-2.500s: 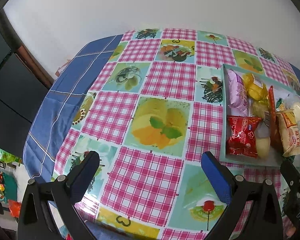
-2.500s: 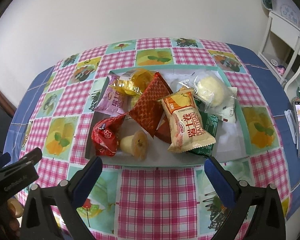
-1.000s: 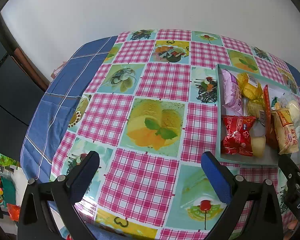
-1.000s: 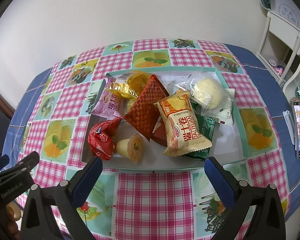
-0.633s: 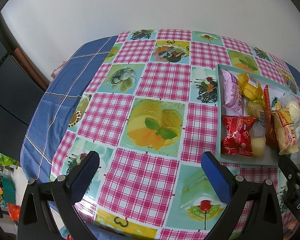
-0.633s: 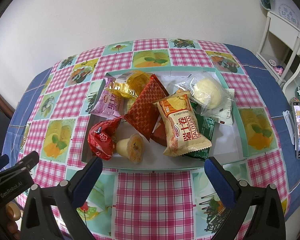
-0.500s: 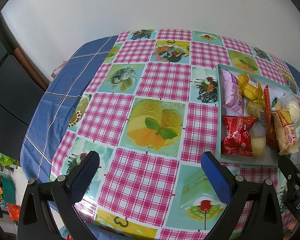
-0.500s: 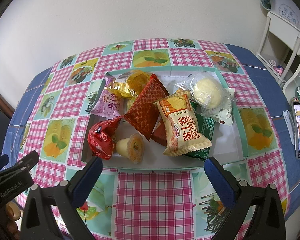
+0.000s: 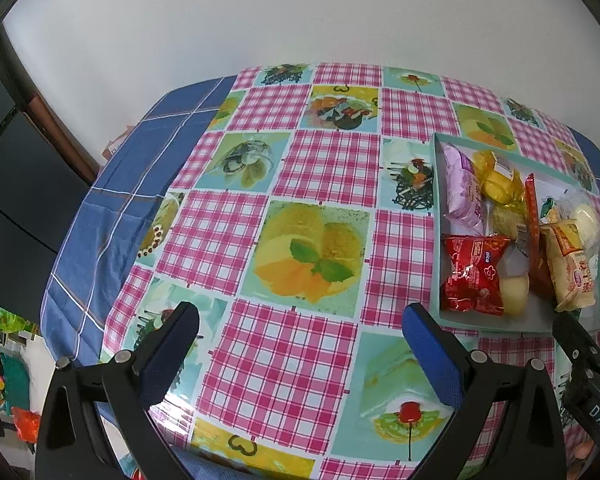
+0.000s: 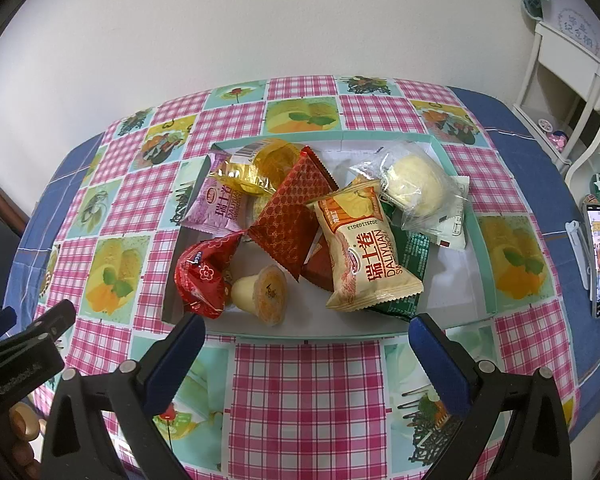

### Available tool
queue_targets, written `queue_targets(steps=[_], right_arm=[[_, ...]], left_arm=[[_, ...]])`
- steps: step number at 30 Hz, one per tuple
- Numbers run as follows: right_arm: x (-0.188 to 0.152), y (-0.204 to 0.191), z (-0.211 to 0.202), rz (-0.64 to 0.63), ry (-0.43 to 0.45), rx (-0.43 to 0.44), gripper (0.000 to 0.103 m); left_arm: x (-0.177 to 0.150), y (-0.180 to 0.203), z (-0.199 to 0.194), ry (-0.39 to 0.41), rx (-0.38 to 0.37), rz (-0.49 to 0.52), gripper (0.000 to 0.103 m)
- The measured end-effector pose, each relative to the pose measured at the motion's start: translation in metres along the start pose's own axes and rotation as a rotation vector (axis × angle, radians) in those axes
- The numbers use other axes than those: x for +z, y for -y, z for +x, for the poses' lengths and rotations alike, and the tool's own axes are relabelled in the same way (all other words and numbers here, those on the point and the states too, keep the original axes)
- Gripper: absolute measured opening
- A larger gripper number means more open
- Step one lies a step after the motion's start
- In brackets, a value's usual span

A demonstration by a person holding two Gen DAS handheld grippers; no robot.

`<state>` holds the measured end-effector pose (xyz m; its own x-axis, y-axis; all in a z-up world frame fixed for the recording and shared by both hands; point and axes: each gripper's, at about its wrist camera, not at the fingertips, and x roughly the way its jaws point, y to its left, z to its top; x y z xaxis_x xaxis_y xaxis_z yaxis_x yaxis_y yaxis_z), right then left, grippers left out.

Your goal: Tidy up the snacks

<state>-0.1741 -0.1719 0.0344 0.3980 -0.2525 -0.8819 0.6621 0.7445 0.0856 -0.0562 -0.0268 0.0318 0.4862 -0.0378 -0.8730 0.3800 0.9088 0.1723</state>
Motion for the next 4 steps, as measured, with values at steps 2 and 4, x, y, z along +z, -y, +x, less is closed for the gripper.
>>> queue_targets(steps=[2, 4], right_arm=[[-0.0004, 0.0002, -0.0002, 0.001, 0.0, 0.001, 0.103], [-0.0001, 0.0001, 0.0, 0.0, 0.0, 0.0, 0.103]], left_arm=[[0.0002, 0.0011, 0.0, -0.002, -0.002, -0.001, 0.101], [0.0006, 0.0006, 0.0, -0.004, -0.004, -0.006, 0.101]])
